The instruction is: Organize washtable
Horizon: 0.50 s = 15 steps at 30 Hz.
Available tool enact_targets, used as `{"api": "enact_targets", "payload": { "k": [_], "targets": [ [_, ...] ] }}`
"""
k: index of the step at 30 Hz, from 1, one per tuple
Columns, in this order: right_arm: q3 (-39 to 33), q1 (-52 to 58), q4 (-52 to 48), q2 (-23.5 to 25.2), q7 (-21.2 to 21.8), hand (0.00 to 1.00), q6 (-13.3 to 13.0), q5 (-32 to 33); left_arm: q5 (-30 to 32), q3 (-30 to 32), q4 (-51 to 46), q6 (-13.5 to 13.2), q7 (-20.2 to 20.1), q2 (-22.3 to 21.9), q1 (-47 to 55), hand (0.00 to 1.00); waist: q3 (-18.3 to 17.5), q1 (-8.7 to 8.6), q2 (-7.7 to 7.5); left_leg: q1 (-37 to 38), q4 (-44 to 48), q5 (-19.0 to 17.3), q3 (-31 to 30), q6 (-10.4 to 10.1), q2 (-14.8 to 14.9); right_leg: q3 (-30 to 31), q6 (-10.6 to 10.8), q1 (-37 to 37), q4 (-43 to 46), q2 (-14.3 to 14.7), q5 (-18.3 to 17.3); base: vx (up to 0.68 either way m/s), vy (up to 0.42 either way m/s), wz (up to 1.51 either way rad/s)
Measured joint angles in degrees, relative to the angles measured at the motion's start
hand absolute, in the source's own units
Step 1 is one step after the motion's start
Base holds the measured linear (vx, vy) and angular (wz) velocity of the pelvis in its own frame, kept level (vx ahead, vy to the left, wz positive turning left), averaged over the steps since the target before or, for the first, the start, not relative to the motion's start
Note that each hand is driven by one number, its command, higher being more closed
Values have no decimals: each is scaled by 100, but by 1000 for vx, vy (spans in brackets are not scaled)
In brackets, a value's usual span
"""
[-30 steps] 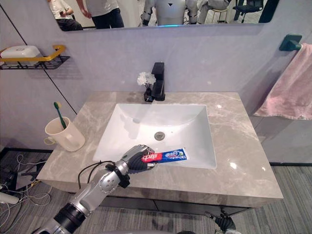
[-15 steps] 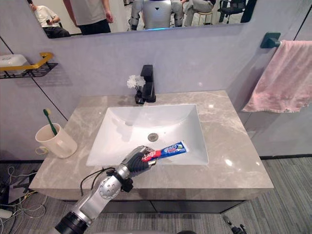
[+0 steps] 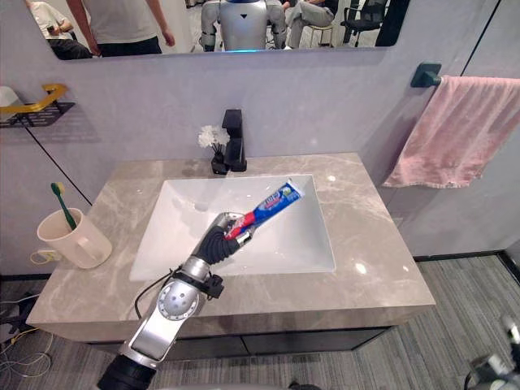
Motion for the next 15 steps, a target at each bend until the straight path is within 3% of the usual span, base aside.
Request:
{"api": "enact_targets", "payload": {
  "k": [3,7,9,13,15],
  "targets": [
    [341,-191,-289,-277,284,0,-344,8,-3,58,-20,-7,4,-2,9,100,-27,15,30,-15,109,-74,67,-17,23,77,-33,-10,-10,44,23,-13,0,-13],
    [909,-503,-974,-639,555,0,-449,256,-68,350,-219,-9,5,9,188,100,-74,-5,98,-89,112,-85,119,-24,27,115,-67,-89,-95,61,64,10,4,-10],
    [1954,-1265,-1347,-1034,1111,0,-796,870,-292,348,-382,-14,-4,58,205,100,-108,15,131,-112,111,-85,103,-24,33,111,-83,-98,-107,102,130,25,-2,-1],
    [2884,-1469,-1439,-990,1335,0,-807,1249,-440,336,-435,-13,6,119,205,100,-112,162,126,-144,112,-83,-14,-21,8,38,-83,-73,-123,71,131,-5,8,9],
    [3427,-1487,-1440,-880,1352,0,-800,1351,-449,309,-480,-14,9,177,196,100,-114,144,128,-171,116,-80,-58,-17,-18,-33,-71,-42,-166,48,141,-21,17,17]
  ]
}}
